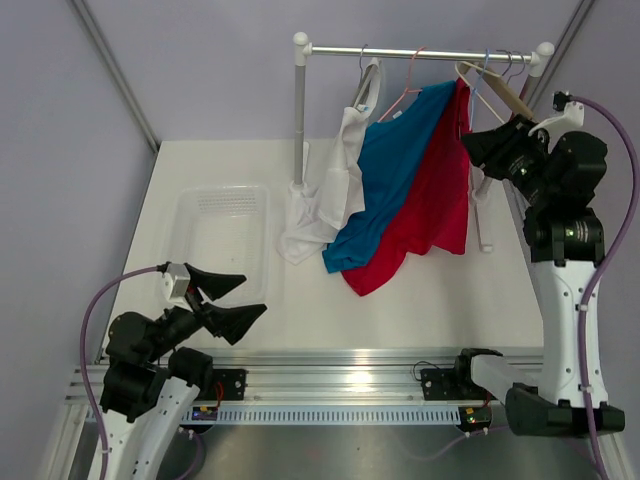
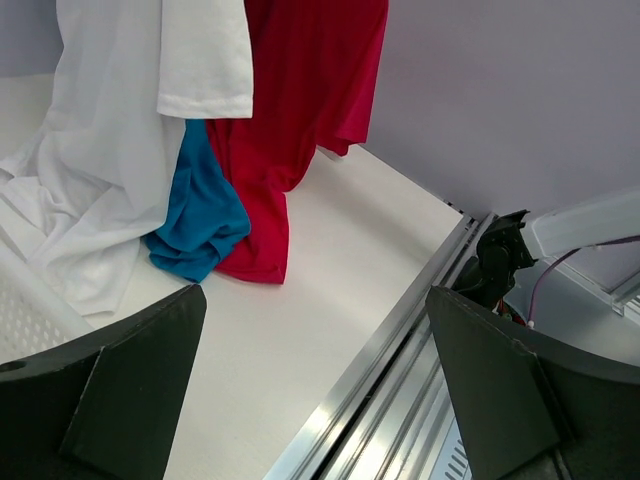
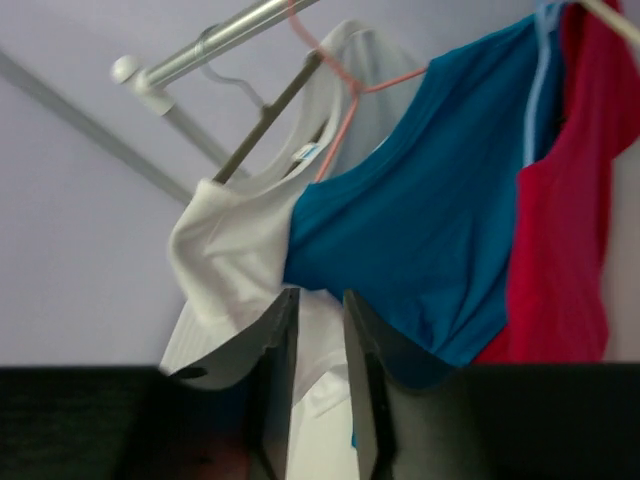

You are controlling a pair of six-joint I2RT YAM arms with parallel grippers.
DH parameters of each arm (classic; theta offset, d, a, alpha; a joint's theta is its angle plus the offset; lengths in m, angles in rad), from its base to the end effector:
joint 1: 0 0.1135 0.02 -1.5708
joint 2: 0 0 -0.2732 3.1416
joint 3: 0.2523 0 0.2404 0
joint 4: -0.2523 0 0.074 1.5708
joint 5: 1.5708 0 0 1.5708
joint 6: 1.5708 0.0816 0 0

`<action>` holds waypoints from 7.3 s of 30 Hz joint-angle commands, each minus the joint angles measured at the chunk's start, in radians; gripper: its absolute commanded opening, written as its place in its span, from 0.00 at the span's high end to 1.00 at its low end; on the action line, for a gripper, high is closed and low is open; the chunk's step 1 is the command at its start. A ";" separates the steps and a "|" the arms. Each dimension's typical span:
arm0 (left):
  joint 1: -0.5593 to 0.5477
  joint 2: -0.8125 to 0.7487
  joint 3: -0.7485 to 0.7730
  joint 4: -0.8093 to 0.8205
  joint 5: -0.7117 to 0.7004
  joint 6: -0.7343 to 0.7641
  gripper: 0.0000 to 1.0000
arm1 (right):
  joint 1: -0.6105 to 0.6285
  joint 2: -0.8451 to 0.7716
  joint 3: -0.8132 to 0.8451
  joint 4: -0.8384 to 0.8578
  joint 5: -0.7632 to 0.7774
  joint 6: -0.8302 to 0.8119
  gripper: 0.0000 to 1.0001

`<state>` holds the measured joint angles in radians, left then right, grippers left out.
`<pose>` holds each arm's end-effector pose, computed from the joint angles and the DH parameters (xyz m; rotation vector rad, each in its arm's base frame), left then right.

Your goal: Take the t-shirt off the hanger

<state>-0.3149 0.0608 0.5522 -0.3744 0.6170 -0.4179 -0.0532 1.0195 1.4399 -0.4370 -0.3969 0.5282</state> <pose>0.0461 -0.0647 0.3093 0.4511 1.4977 -1.0312 0.2155 0.0201 0.4935 0.1552 1.6209 0.6819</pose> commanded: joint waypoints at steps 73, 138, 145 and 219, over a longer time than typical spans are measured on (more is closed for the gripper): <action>-0.096 0.005 0.006 -0.006 -0.076 -0.009 0.01 | 0.309 0.095 -0.246 0.660 0.698 -0.631 1.00; -0.711 0.950 0.402 0.559 -0.784 -0.335 0.22 | 1.892 0.102 -0.083 -0.710 1.811 0.382 1.00; -0.711 0.938 0.379 0.578 -0.766 -0.352 0.25 | 1.888 -0.107 -0.348 0.075 1.703 -0.235 1.00; -0.713 0.567 0.712 0.239 -1.108 0.020 1.00 | 1.938 0.228 -0.595 0.087 1.027 0.332 1.00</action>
<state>-1.0294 0.6369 1.1664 -0.2893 -0.4324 -0.4606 1.8664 1.2556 0.8692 -0.2523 0.6350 0.7727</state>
